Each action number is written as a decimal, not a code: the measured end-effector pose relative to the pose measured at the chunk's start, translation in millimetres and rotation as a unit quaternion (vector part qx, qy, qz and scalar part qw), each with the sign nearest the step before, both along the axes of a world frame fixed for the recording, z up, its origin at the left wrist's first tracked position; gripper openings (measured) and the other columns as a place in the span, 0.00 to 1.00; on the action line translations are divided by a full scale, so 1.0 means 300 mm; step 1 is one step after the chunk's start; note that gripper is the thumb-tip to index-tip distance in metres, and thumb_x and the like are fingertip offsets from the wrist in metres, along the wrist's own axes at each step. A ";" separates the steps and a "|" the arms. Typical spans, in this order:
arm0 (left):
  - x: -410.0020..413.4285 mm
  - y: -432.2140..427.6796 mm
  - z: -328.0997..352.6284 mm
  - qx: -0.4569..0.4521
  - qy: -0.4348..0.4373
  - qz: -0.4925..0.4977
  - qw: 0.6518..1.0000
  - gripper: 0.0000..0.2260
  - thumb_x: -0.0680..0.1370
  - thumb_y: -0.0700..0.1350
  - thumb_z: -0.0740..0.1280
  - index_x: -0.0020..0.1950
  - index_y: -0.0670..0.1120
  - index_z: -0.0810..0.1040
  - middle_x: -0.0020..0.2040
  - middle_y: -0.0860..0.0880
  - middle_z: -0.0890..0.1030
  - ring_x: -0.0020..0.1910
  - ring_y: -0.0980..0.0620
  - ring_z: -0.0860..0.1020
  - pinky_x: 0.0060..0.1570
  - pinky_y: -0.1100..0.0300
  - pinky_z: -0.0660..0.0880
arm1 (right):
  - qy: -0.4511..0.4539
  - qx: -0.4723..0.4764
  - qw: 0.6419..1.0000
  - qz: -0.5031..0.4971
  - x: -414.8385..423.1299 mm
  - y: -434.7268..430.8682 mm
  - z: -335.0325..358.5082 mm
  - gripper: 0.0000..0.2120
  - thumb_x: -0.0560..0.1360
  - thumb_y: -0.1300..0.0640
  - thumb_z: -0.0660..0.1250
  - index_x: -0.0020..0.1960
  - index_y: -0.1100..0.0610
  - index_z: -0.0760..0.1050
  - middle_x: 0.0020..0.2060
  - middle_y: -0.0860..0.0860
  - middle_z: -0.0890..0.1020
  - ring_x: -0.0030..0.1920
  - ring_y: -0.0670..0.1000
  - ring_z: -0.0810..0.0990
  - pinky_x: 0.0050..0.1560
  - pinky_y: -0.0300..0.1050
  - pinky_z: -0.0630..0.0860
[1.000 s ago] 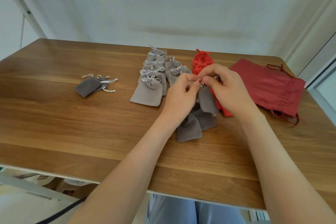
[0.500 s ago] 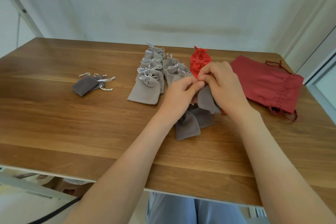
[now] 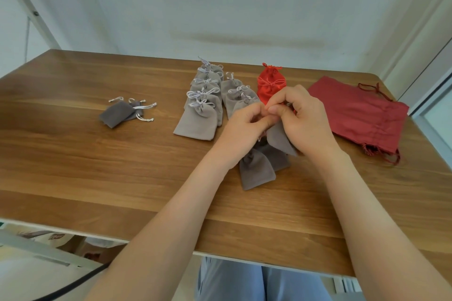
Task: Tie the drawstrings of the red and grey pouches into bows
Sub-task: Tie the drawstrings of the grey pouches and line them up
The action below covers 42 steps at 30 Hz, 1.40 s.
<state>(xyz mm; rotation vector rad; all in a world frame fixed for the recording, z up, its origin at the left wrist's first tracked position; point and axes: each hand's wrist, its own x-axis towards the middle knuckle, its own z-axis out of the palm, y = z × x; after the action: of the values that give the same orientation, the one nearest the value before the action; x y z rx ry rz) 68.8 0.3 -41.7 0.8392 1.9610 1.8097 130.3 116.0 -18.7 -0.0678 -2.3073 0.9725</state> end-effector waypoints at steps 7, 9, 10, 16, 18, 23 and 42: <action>-0.016 0.003 -0.014 0.058 0.076 0.133 0.986 0.08 0.80 0.44 0.63 0.44 0.50 0.80 0.40 0.54 0.80 0.42 0.55 0.76 0.44 0.52 0.74 | -0.036 0.006 0.999 0.013 -0.023 -0.027 -0.006 0.15 0.74 0.60 0.68 0.61 0.54 0.75 0.49 0.41 0.76 0.50 0.38 0.68 0.50 0.23 0.62; -0.016 0.004 -0.003 0.088 0.071 0.136 0.984 0.08 0.80 0.44 0.63 0.47 0.51 0.81 0.45 0.52 0.80 0.49 0.53 0.78 0.52 0.49 0.75 | -0.065 0.024 0.998 0.002 -0.030 -0.028 -0.006 0.17 0.76 0.56 0.67 0.64 0.53 0.73 0.51 0.40 0.76 0.50 0.43 0.67 0.48 0.23 0.61; -0.016 0.005 -0.002 0.096 0.067 0.137 0.984 0.08 0.80 0.44 0.63 0.47 0.53 0.81 0.47 0.52 0.79 0.51 0.52 0.77 0.55 0.48 0.75 | -0.073 0.019 0.997 -0.001 -0.029 -0.030 -0.002 0.16 0.76 0.55 0.66 0.64 0.52 0.73 0.49 0.37 0.75 0.50 0.44 0.67 0.47 0.24 0.61; 0.004 0.006 0.023 0.187 -0.068 0.106 0.974 0.05 0.78 0.44 0.65 0.47 0.48 0.82 0.48 0.43 0.78 0.47 0.49 0.78 0.47 0.58 0.77 | -0.065 -0.012 0.998 -0.017 -0.023 -0.039 0.010 0.11 0.76 0.56 0.67 0.58 0.51 0.77 0.40 0.33 0.71 0.51 0.46 0.71 0.49 0.39 0.63; 0.013 0.008 0.028 0.211 -0.106 0.098 0.967 0.06 0.79 0.40 0.63 0.47 0.43 0.79 0.42 0.47 0.79 0.37 0.59 0.77 0.36 0.68 0.73 | -0.068 0.002 0.997 -0.025 -0.030 -0.038 0.002 0.10 0.75 0.57 0.67 0.56 0.52 0.77 0.40 0.34 0.70 0.51 0.47 0.71 0.48 0.39 0.63; 0.024 0.021 0.029 0.238 -0.132 0.122 0.954 0.06 0.79 0.38 0.62 0.45 0.43 0.79 0.42 0.48 0.79 0.33 0.62 0.76 0.34 0.71 0.71 | -0.063 0.011 0.997 -0.046 -0.049 -0.040 -0.023 0.09 0.75 0.55 0.68 0.53 0.57 0.76 0.39 0.38 0.70 0.48 0.47 0.70 0.42 0.39 0.61; 0.000 0.033 -0.050 -0.062 0.299 0.225 0.925 0.10 0.80 0.44 0.62 0.54 0.42 0.82 0.47 0.47 0.81 0.49 0.51 0.74 0.48 0.70 0.62 | -0.153 0.020 0.986 -0.065 -0.019 0.062 -0.025 0.14 0.78 0.51 0.63 0.37 0.57 0.73 0.31 0.45 0.72 0.37 0.45 0.69 0.35 0.39 0.61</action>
<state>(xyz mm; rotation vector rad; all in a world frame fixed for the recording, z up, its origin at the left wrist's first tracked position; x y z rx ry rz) 68.6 10.3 -56.8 1.0553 2.8217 1.7599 124.6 134.6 -26.4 -0.3711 -2.5622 0.9007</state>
